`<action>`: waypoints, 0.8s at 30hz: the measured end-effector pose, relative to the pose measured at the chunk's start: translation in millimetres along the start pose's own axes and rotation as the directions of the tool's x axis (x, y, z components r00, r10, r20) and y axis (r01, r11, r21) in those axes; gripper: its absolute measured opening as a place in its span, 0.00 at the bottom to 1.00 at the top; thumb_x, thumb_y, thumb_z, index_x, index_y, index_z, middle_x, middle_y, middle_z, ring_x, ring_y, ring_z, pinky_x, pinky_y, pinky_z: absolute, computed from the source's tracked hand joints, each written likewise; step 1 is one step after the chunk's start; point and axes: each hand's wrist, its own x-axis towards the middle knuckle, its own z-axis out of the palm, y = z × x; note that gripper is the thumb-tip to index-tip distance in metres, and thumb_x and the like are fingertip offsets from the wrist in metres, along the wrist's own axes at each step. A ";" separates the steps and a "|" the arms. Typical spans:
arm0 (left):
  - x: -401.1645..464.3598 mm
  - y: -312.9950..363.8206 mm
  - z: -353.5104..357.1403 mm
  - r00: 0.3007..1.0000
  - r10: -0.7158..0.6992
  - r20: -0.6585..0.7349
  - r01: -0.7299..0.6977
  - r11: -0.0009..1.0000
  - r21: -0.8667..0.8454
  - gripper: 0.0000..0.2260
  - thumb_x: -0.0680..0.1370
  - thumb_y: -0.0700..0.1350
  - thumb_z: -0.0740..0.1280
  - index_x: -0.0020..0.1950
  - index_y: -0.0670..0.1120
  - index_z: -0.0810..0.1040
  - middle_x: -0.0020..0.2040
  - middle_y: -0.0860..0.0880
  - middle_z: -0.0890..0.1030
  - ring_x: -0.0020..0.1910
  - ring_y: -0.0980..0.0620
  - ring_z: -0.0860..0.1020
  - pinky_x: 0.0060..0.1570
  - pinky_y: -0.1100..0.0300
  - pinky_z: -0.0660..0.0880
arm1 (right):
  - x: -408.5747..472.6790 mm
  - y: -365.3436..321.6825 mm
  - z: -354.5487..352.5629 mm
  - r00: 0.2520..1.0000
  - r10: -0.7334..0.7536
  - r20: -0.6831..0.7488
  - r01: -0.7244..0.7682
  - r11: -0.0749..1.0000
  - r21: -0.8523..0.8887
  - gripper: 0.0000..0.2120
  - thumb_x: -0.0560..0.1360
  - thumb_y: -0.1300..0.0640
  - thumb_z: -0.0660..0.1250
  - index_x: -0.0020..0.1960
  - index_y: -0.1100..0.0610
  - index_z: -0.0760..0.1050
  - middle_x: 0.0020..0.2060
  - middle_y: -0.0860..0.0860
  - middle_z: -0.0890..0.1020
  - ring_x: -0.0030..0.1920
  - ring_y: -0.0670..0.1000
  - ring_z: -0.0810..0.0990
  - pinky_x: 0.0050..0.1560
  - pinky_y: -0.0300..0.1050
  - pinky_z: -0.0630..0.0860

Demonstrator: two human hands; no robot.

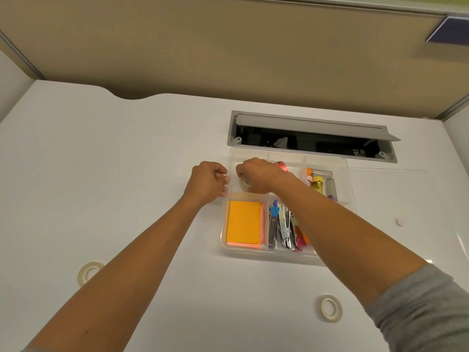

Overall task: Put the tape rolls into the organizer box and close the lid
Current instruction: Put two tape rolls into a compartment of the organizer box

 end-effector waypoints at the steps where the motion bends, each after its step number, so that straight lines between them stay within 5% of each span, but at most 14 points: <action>1: 0.8 0.0 -0.1 1.000 -0.001 0.002 0.001 1.000 0.001 0.10 0.75 0.39 0.69 0.56 0.41 0.79 0.47 0.41 0.83 0.36 0.48 0.83 0.36 0.62 0.80 | 0.8 -0.3 -0.1 1.000 -0.013 0.006 0.013 1.000 -0.013 0.17 0.70 0.59 0.72 0.58 0.53 0.74 0.51 0.54 0.78 0.45 0.52 0.73 0.41 0.43 0.68; 10: 2.7 -0.5 0.4 1.000 -0.009 0.002 0.009 1.000 0.006 0.09 0.76 0.38 0.68 0.55 0.41 0.80 0.46 0.42 0.83 0.33 0.50 0.83 0.33 0.65 0.79 | -1.6 -1.1 -2.9 0.994 -0.089 0.058 0.091 0.995 -0.035 0.17 0.74 0.58 0.69 0.62 0.54 0.76 0.54 0.55 0.79 0.51 0.55 0.76 0.47 0.42 0.71; 19: 4.3 -2.5 1.4 1.000 0.003 0.000 -0.003 1.000 0.000 0.09 0.75 0.39 0.69 0.54 0.41 0.80 0.43 0.43 0.83 0.32 0.52 0.83 0.30 0.68 0.77 | -8.5 -2.1 -12.0 0.990 -0.058 0.128 0.059 0.998 -0.005 0.27 0.73 0.61 0.70 0.69 0.50 0.68 0.61 0.56 0.75 0.58 0.57 0.73 0.53 0.45 0.69; 24: 2.3 -1.4 -0.6 1.000 0.003 -0.005 -0.003 1.000 0.014 0.11 0.75 0.41 0.70 0.56 0.40 0.80 0.43 0.41 0.84 0.33 0.49 0.83 0.35 0.60 0.81 | -27.7 -4.1 -31.7 1.000 -0.020 0.003 0.020 0.998 0.059 0.36 0.70 0.69 0.70 0.73 0.48 0.62 0.69 0.53 0.70 0.68 0.57 0.67 0.64 0.53 0.67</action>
